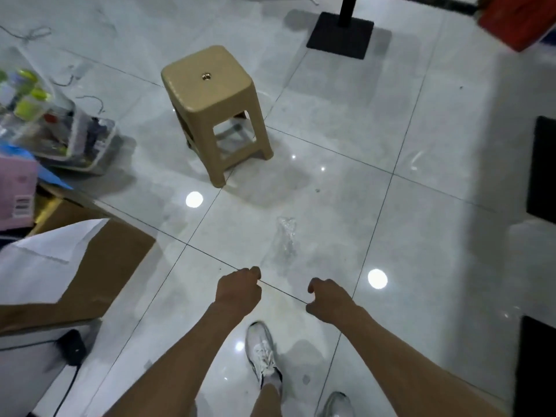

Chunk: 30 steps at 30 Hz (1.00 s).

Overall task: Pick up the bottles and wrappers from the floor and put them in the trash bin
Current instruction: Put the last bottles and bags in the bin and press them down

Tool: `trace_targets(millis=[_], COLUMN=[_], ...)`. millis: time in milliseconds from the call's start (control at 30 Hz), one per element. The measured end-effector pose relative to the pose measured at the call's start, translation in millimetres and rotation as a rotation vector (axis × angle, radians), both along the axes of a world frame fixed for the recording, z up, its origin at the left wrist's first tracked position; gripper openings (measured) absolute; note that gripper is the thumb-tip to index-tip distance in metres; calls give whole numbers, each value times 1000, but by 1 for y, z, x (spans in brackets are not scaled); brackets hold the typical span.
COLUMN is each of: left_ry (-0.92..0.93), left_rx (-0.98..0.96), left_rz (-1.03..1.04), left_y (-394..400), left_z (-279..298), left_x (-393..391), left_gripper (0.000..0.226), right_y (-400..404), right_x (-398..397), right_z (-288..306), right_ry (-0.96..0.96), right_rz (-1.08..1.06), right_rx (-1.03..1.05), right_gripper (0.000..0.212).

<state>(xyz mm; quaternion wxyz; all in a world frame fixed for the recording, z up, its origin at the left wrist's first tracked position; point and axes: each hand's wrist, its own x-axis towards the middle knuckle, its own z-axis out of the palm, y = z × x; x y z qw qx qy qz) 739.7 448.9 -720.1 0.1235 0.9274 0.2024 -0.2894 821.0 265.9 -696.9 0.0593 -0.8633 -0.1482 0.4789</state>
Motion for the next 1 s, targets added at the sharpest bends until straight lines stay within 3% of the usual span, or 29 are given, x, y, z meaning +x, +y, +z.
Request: trace_targets(millis=[133, 400, 633, 733, 800, 933, 1000], left_ry=[37, 48, -95, -134, -142, -163, -150], left_rx=[-22, -83, -275, -426, -445, -360, -322], left_rz=[-3, 22, 423, 545, 509, 417, 406], left_y=[28, 36, 33, 33, 35, 44, 52], left_z=[-89, -319, -446, -481, -496, -499, -486], left_x=[40, 85, 113, 123, 123, 114, 107], left_gripper=[37, 50, 59, 49, 37, 33, 29], right_y=[31, 88, 120, 128, 130, 122, 120], right_x=[44, 75, 109, 121, 124, 123, 117], right_z=[-85, -327, -469, -504, -521, -523, -507], right_ry=[-9, -99, -176, -149, -116, -141, -216], right_rz=[-71, -86, -272, -346, -295, -104, 62], right_rx=[6, -42, 161, 278, 284, 185, 162], right_gripper=[57, 89, 104, 107, 97, 27, 18])
